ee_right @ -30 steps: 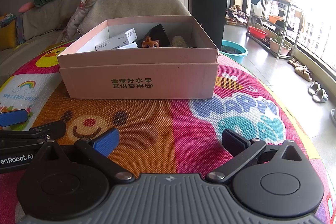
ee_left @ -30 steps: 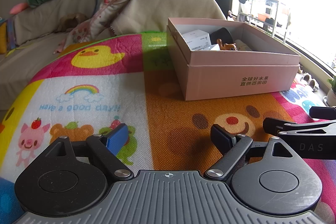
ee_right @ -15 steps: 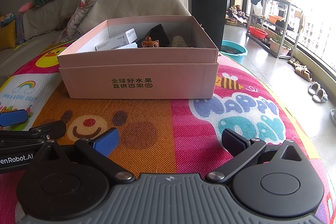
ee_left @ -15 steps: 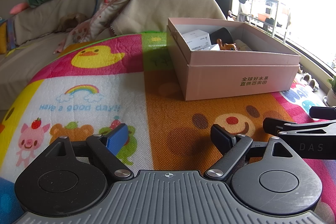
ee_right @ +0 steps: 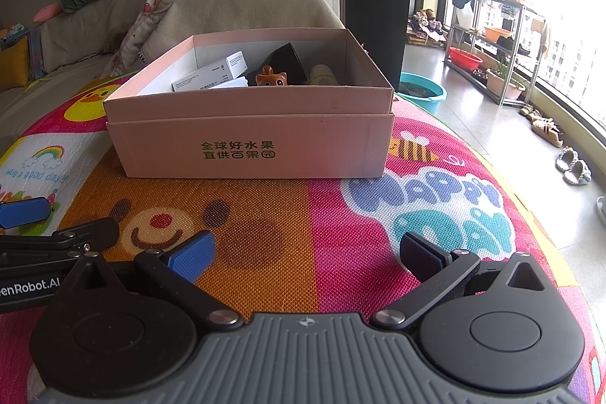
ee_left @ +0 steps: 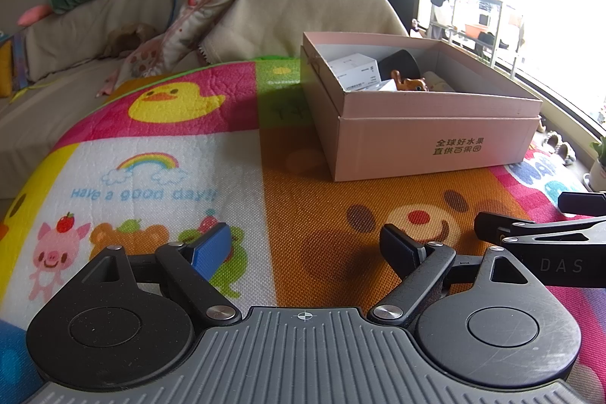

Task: Organize rigid objects

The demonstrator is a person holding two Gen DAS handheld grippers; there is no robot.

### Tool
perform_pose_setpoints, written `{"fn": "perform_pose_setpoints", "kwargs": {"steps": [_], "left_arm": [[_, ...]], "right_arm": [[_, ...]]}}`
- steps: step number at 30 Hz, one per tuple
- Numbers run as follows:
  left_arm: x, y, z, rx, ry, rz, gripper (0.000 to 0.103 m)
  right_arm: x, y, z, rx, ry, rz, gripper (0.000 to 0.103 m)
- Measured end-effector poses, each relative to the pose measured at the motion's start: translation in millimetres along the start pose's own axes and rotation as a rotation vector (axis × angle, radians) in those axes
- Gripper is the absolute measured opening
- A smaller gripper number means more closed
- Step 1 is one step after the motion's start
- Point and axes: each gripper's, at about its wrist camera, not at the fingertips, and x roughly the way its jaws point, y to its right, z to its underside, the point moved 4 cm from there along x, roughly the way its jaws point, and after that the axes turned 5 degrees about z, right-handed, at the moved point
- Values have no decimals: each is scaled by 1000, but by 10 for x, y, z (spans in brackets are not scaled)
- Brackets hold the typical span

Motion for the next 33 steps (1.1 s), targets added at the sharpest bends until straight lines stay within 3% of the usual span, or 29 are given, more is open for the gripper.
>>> {"fn": "perform_pose_setpoints", "kwargs": {"steps": [33], "left_arm": [[-2, -13, -1, -6, -1, 6, 90]], "right_arm": [[3, 1, 1, 0, 0, 0, 103]]}}
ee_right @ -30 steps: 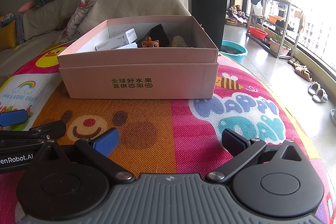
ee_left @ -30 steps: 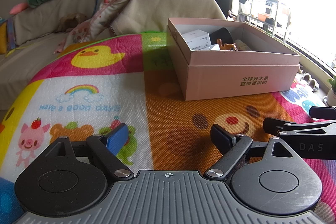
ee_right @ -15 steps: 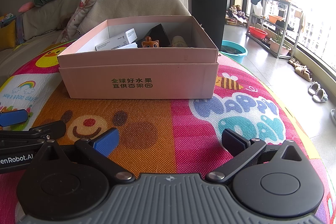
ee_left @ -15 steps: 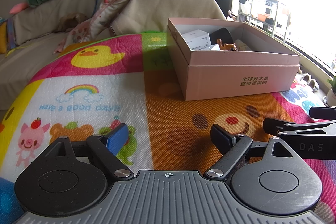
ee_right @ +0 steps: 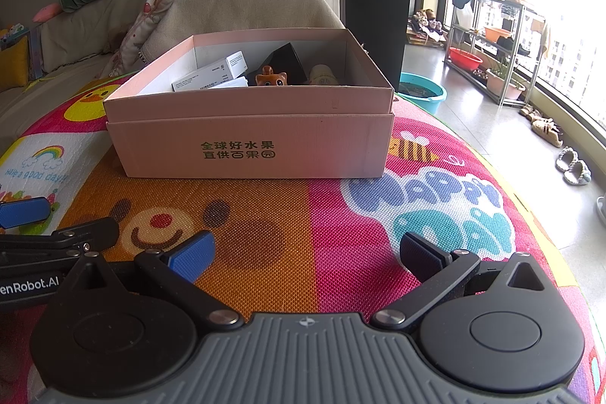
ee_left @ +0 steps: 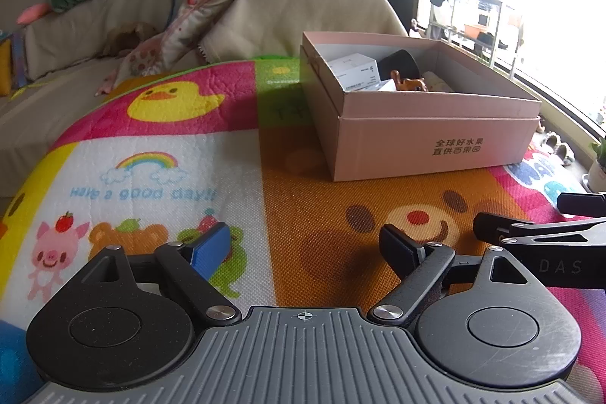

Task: Organize rigid objects

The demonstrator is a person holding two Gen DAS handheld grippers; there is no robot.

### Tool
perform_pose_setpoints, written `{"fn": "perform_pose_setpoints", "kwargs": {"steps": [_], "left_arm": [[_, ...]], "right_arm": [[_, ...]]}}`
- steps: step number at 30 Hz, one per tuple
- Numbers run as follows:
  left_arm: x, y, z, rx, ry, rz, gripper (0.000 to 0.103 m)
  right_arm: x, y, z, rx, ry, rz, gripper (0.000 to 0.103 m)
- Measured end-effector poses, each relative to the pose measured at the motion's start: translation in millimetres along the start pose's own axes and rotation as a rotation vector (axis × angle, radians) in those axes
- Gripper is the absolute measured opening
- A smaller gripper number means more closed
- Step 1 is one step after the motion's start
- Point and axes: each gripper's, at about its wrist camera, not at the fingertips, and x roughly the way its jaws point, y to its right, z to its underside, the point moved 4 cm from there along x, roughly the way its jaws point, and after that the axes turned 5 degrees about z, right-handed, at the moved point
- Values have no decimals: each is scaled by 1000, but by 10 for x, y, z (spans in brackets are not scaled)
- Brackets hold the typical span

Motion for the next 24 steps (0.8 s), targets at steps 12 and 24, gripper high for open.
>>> {"fn": "perform_pose_setpoints", "kwargs": {"steps": [12, 24], "left_arm": [[-2, 0, -2, 5, 0, -4, 90], [1, 13, -2, -3, 0, 7, 91]], "right_arm": [[-1, -2, 2, 0, 0, 0, 103], [-1, -8, 1, -1, 0, 1, 103]]}}
